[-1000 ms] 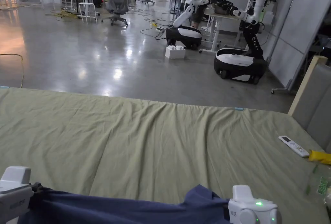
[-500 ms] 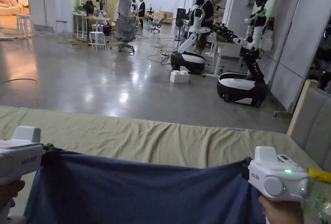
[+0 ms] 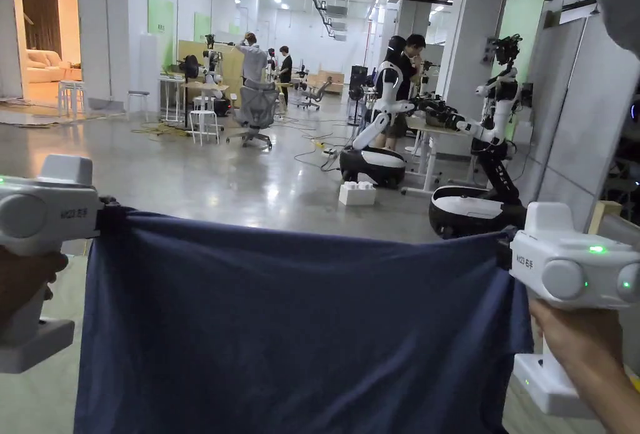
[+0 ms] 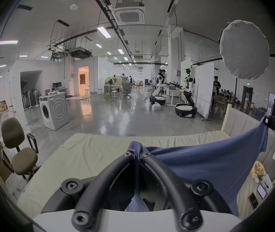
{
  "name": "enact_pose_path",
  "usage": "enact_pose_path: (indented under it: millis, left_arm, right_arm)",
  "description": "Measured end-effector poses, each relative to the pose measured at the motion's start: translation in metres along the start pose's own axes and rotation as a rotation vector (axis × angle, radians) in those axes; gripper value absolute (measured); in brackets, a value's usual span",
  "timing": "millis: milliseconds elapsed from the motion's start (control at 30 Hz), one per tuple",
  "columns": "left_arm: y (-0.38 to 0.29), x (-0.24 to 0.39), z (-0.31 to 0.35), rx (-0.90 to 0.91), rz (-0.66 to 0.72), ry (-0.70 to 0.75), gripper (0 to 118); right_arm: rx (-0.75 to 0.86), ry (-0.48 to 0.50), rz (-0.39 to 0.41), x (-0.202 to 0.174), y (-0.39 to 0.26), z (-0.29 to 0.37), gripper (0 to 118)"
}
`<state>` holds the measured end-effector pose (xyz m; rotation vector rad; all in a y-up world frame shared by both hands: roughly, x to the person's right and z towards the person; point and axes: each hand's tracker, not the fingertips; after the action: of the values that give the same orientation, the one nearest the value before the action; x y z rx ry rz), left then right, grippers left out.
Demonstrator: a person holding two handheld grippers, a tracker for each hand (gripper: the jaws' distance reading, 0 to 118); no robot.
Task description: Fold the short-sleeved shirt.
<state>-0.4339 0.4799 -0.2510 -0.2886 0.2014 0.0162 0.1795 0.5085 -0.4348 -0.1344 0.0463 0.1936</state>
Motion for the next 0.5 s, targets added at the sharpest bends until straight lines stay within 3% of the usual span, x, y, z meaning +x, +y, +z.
enact_pose_path:
  millis: [500]
  left_arm:
    - [0.092,0.01,-0.041,0.084,-0.039,0.077,4]
  right_arm:
    - [0.09,-0.057,0.012,-0.003,0.106,-0.033,5]
